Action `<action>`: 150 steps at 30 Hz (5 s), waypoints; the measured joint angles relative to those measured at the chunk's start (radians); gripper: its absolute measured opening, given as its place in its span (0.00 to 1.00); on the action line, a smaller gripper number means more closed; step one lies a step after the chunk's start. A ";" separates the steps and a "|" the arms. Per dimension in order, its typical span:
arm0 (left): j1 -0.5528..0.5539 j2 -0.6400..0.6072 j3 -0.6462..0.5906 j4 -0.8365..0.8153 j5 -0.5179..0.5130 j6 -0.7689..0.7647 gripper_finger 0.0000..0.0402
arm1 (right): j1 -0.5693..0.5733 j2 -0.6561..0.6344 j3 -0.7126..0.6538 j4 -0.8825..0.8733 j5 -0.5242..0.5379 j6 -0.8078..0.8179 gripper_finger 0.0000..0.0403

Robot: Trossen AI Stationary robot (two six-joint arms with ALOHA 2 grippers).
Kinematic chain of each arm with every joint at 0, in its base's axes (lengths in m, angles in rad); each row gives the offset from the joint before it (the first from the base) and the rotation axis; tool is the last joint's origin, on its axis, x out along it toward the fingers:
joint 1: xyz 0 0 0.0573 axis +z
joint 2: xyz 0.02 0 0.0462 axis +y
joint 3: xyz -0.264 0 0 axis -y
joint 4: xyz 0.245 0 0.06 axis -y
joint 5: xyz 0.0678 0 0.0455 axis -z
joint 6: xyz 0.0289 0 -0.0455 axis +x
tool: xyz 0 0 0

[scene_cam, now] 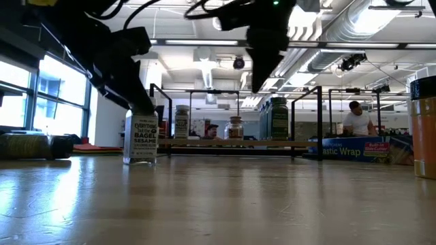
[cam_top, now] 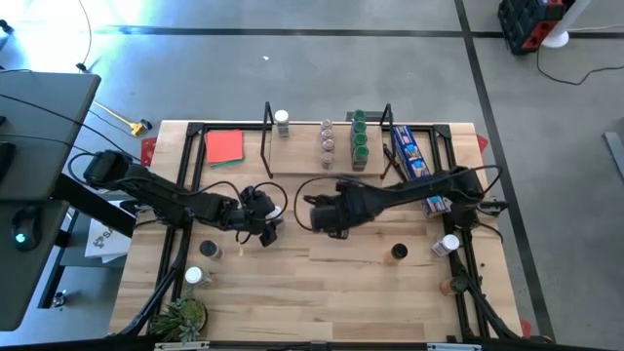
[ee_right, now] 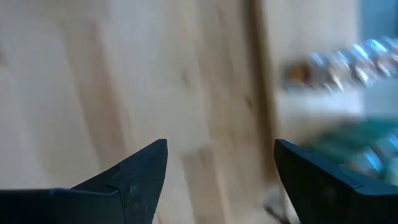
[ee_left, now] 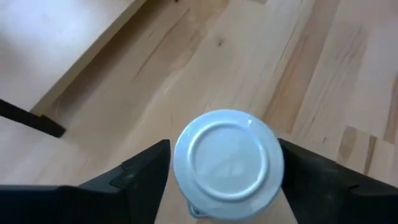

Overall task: Shelf spices
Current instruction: Put the white seasoning bottle on the shelf aligned with the other white seasoning bottle

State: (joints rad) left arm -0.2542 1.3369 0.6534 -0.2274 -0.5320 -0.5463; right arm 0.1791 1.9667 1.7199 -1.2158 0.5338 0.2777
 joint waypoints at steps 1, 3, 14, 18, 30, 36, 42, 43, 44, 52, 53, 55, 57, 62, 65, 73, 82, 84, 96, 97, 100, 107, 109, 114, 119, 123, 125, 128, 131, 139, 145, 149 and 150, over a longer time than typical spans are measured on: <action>0.001 0.000 0.006 -0.001 0.000 0.007 0.65 | 0.016 0.000 0.000 -0.051 0.038 0.049 0.72; 0.011 -0.001 0.017 -0.005 0.012 0.024 0.59 | 0.052 0.000 -0.001 -0.155 0.118 0.155 0.72; 0.135 0.000 0.264 -0.239 0.216 0.349 0.49 | 0.254 -0.081 -0.193 -0.312 0.184 0.553 0.72; 0.277 0.001 0.427 -0.324 0.289 0.607 0.49 | 0.291 -0.175 -0.415 -0.232 0.121 0.720 0.72; 0.751 0.167 0.550 -0.303 0.605 1.078 0.49 | 0.347 -0.387 -0.718 0.248 0.123 0.778 0.72; 0.823 0.241 0.549 -0.289 0.625 1.136 0.49 | 0.346 -0.391 -0.715 0.274 0.145 0.752 0.72; 0.859 0.272 0.549 -0.267 0.613 1.162 0.51 | 0.344 -0.391 -0.715 0.297 0.151 0.734 0.72; 0.865 0.274 0.549 -0.269 0.609 1.166 0.52 | 0.344 -0.391 -0.715 0.299 0.151 0.735 0.72; 0.867 0.275 0.549 -0.268 0.606 1.169 0.54 | 0.344 -0.391 -0.714 0.302 0.151 0.735 0.72; 0.884 0.269 0.549 -0.237 0.609 1.209 0.60 | 0.331 -0.391 -0.714 0.322 0.143 0.735 0.72; 0.885 0.269 0.549 -0.237 0.609 1.216 0.60 | 0.331 -0.391 -0.714 0.323 0.143 0.735 0.72; 0.887 0.269 0.549 -0.237 0.605 1.231 0.60 | 0.329 -0.391 -0.714 0.324 0.140 0.734 0.72; 0.889 0.269 0.549 -0.237 0.597 1.232 0.61 | 0.325 -0.391 -0.714 0.324 0.137 0.734 0.72; 0.889 0.269 0.549 -0.234 0.557 1.240 0.61 | 0.325 -0.391 -0.713 0.331 0.128 0.734 0.72; 0.890 0.269 0.549 -0.221 0.509 1.239 0.60 | 0.325 -0.391 -0.713 0.336 0.128 0.733 0.72; 0.890 0.269 0.549 -0.213 0.485 1.194 0.52 | 0.325 -0.391 -0.713 0.344 0.128 0.731 0.72; 0.888 0.269 0.549 -0.162 0.443 1.115 0.47 | 0.325 -0.390 -0.713 0.345 0.128 0.731 0.72; 0.888 0.269 0.549 -0.164 0.441 1.115 0.47 | 0.325 -0.390 -0.713 0.345 0.128 0.731 0.72; 0.831 0.182 0.549 -0.172 0.417 1.109 0.47 | 0.325 -0.396 -0.696 0.325 0.146 0.725 0.72; 0.820 0.165 0.549 -0.172 0.417 1.098 0.47 | 0.325 -0.404 -0.677 0.303 0.141 0.708 0.72; 0.775 0.114 0.549 -0.170 0.416 1.023 0.47 | 0.325 -0.435 -0.575 0.179 0.073 0.627 0.72; 0.629 0.088 0.518 -0.154 0.550 0.778 0.47 | 0.298 -0.456 -0.277 -0.216 -0.427 0.562 0.72; 0.570 0.089 0.474 -0.108 0.543 0.753 0.47 | 0.307 -0.462 -0.275 -0.271 -0.560 0.589 0.72; 0.428 0.089 0.340 0.093 0.470 0.731 0.47 | 0.392 -0.480 -0.421 -0.306 -0.715 0.511 0.72; 0.325 0.089 0.233 0.243 0.391 0.731 0.47 | 0.434 -0.480 -0.584 -0.358 -0.757 0.286 0.72; 0.288 0.089 0.183 0.290 0.363 0.730 0.47 | 0.427 -0.480 -0.671 -0.356 -0.766 0.156 0.72; 0.279 0.089 0.168 0.293 0.361 0.721 0.47 | 0.427 -0.481 -0.712 -0.355 -0.759 0.107 0.72; 0.278 0.089 0.148 0.324 0.361 0.707 0.47 | 0.429 -0.483 -0.762 -0.355 -0.722 0.069 0.72; 0.278 0.089 0.124 0.361 0.362 0.704 0.47 | 0.435 -0.483 -0.808 -0.355 -0.690 0.046 0.72; 0.280 0.089 0.113 0.386 0.364 0.705 0.47 | 0.437 -0.483 -0.911 -0.281 -0.747 0.015 0.65; 0.280 0.089 0.113 0.387 0.364 0.705 0.47 | 0.396 -0.483 -0.881 -0.228 -0.738 0.088 0.44; 0.280 0.089 0.113 0.398 0.364 0.706 0.47 | 0.330 -0.483 -0.815 -0.199 -0.683 0.152 0.45; 0.280 0.089 0.113 0.403 0.364 0.706 0.47 | 0.305 -0.482 -0.793 -0.189 -0.662 0.166 0.45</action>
State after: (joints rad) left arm 0.0257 1.4258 0.7662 0.1755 -0.1677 0.1593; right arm 0.4837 1.4845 0.9267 -1.4050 -0.1284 0.4437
